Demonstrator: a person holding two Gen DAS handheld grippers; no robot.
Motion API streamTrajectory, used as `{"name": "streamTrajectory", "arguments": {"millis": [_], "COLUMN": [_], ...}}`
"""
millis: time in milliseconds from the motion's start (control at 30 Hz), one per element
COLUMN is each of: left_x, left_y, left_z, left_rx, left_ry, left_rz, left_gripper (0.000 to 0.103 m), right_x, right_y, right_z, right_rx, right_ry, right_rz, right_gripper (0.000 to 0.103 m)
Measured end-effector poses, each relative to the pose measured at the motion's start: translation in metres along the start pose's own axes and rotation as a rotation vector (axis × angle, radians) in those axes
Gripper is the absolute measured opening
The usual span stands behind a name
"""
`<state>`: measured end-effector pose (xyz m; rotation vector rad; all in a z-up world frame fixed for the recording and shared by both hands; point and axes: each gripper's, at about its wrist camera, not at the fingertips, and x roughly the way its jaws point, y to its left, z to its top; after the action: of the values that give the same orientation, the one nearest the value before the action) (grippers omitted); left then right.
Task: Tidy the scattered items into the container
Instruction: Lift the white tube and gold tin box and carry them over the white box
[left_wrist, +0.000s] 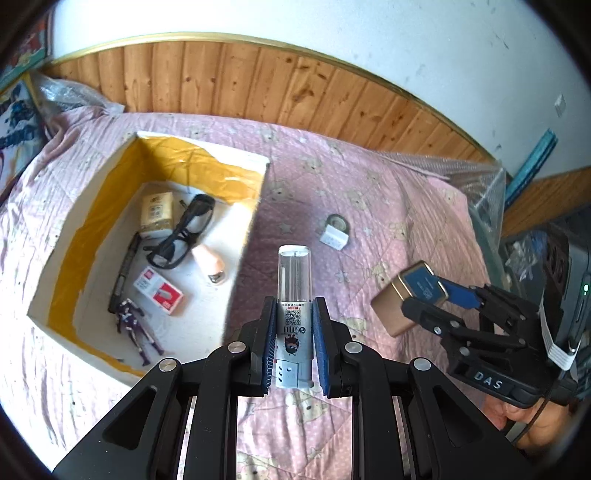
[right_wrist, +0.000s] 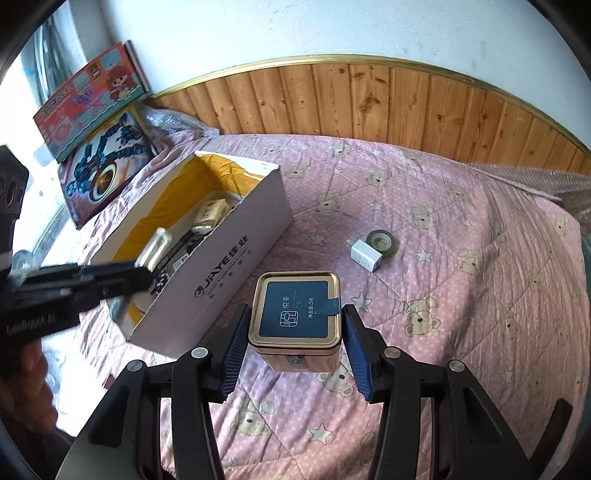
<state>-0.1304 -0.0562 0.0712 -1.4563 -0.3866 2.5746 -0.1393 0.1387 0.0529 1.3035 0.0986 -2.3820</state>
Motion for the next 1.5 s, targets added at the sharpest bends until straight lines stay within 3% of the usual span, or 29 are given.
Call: {"name": "streamTrajectory", "arguments": {"millis": [467,867,1500], "left_x": [-0.018,-0.027,-0.023], "left_y": [0.037,0.057,0.103], "left_z": [-0.017,-0.025,-0.035], "left_rx": [-0.068,-0.13,-0.284], "left_ry": [0.017,0.002,0.04], "left_rz": [0.085,0.091,0.088], "left_gripper": [0.019,0.019,0.019], "right_x": [-0.023,-0.018,-0.007], "right_y": [0.034,0.077,0.099], "right_z": [0.012,0.042,0.075], "right_rx": [-0.14,-0.265,-0.328], "right_ry": [-0.011,-0.023,-0.032], "right_rz": [0.046,0.121,0.178], "right_gripper": [0.051,0.051,0.051]}}
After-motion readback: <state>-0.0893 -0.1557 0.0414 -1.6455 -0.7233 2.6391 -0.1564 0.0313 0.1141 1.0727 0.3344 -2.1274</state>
